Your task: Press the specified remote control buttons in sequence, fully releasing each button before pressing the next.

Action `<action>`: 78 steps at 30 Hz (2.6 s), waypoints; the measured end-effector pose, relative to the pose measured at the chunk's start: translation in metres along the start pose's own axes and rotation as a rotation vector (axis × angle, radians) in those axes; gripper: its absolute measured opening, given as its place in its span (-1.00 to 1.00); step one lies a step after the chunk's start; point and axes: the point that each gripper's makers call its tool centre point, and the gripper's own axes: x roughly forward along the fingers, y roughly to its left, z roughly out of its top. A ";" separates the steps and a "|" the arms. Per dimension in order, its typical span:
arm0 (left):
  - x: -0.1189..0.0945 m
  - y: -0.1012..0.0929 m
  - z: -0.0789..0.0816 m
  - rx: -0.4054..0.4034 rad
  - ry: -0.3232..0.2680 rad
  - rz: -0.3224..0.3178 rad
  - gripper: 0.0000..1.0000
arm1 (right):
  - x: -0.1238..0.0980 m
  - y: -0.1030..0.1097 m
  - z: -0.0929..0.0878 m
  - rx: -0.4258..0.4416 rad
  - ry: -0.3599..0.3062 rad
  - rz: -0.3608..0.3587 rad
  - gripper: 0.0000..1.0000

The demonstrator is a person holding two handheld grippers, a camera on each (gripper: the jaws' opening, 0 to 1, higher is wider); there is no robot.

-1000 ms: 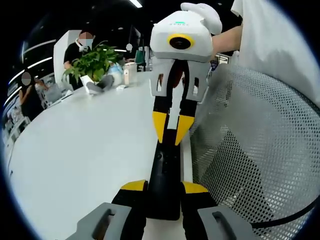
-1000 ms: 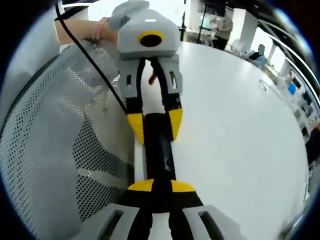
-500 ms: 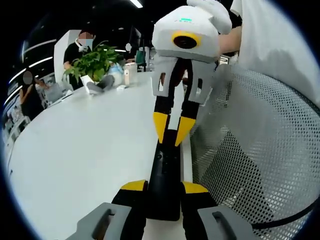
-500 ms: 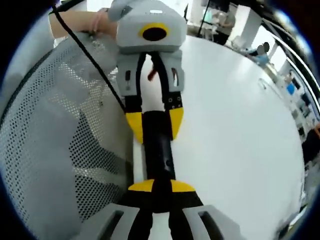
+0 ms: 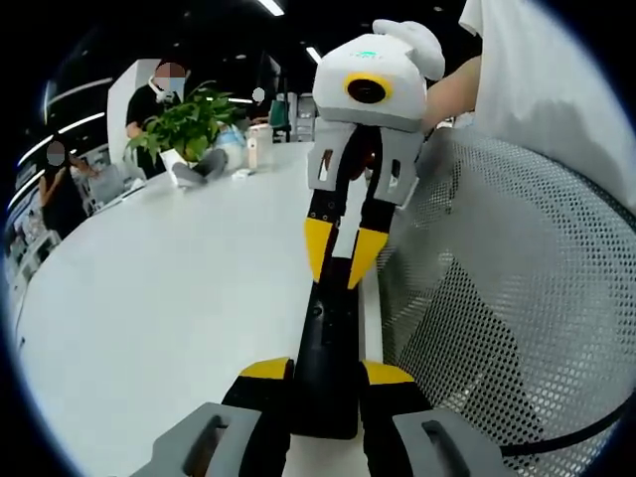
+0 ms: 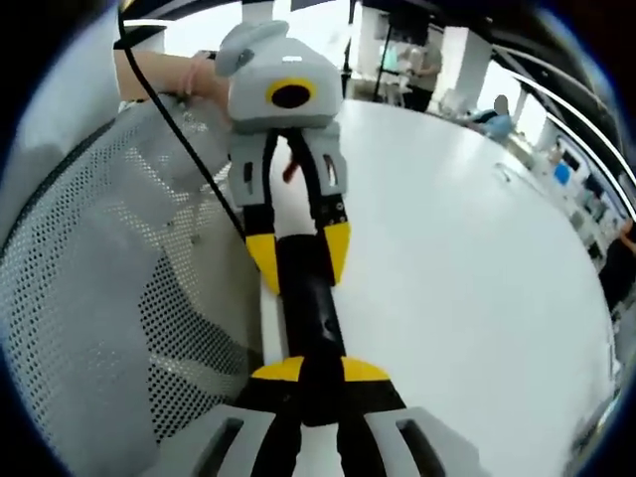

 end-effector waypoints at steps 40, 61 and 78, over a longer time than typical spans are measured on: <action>0.000 0.000 0.000 0.008 0.002 -0.003 -0.50 | 0.003 0.001 0.000 0.026 0.023 0.037 -0.89; 0.000 0.000 0.000 0.014 0.004 -0.005 -0.50 | 0.007 0.003 0.003 -0.125 0.206 0.098 -0.93; 0.002 0.000 0.002 0.003 -0.013 -0.014 -0.50 | 0.011 0.003 0.003 -0.177 0.391 0.133 -0.91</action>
